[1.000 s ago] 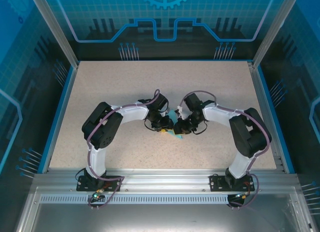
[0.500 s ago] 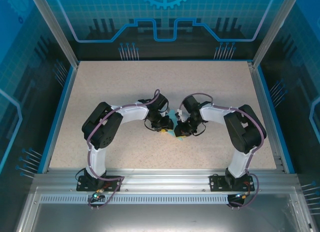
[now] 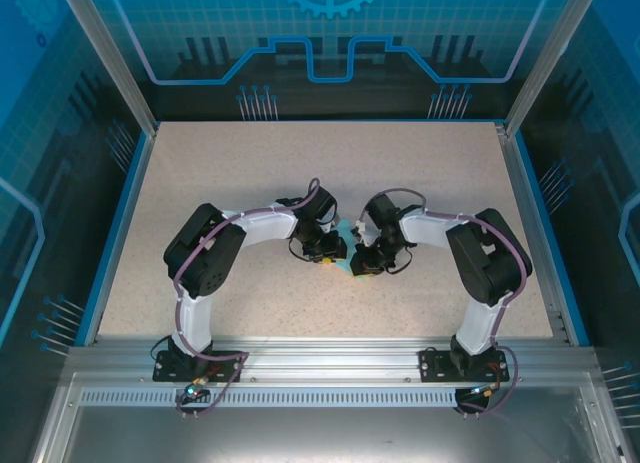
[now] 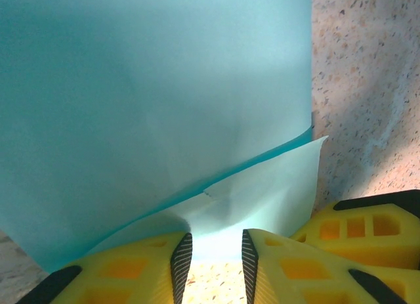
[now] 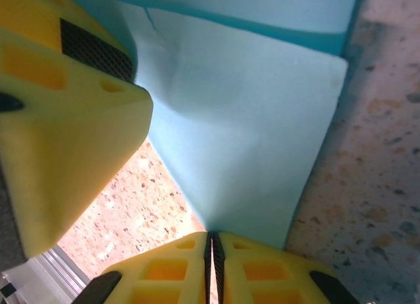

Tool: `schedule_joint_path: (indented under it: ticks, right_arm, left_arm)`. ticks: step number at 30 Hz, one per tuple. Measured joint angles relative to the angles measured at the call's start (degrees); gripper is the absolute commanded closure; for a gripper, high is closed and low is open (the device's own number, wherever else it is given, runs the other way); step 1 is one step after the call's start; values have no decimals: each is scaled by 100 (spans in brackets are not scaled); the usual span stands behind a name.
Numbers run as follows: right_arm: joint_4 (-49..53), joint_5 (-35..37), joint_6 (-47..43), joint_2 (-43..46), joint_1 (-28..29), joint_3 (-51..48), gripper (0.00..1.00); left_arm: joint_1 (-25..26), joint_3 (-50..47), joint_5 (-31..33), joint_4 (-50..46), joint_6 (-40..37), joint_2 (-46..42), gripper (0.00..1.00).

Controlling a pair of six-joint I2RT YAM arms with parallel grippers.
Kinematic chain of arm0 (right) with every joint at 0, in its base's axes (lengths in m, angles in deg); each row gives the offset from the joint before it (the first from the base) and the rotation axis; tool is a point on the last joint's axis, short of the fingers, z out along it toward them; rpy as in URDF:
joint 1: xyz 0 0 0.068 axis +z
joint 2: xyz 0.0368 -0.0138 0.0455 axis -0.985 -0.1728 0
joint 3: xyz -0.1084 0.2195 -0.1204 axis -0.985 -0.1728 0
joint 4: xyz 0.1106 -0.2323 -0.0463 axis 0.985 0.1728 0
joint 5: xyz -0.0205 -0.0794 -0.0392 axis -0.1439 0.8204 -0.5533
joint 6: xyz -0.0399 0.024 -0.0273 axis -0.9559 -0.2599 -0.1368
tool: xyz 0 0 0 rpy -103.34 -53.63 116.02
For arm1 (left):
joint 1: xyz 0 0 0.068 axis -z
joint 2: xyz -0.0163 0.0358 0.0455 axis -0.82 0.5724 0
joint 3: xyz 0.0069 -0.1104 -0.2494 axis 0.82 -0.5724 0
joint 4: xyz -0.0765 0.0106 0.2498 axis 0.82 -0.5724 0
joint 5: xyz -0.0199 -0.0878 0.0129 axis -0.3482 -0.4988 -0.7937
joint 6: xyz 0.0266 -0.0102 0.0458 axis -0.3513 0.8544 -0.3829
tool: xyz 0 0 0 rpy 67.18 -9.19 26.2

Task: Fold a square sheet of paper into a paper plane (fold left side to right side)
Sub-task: Third fold the triangle at the center of the table.

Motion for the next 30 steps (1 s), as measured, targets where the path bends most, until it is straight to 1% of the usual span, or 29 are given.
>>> schedule_joint_path:
  ticks: [6, 14, 16, 19, 22, 26, 30]
  right_arm:
    - [-302, 0, 31, 326, -7, -466, 90]
    - [-348, -24, 92, 807, -138, -1049, 92]
    - [-258, -22, 92, 951, -203, -1165, 91]
    - [229, 48, 94, 1285, -271, -1239, 89]
    - [409, -2, 142, 1617, -273, -1147, 90]
    - [249, -195, 332, 1443, -251, -802, 96]
    - [-57, -229, 542, 815, -138, -501, 100]
  left_arm:
    - [28, 2, -2, 22, -2, 0, 67]
    - [39, 11, -2, 17, -7, 11, 67]
    - [39, 11, -2, 17, -7, 11, 67]
    - [39, 11, -2, 17, -4, 11, 67]
    - [42, 13, -2, 17, -4, 11, 67]
    - [42, 13, -2, 17, -4, 11, 67]
    - [42, 13, -2, 15, -2, 11, 67]
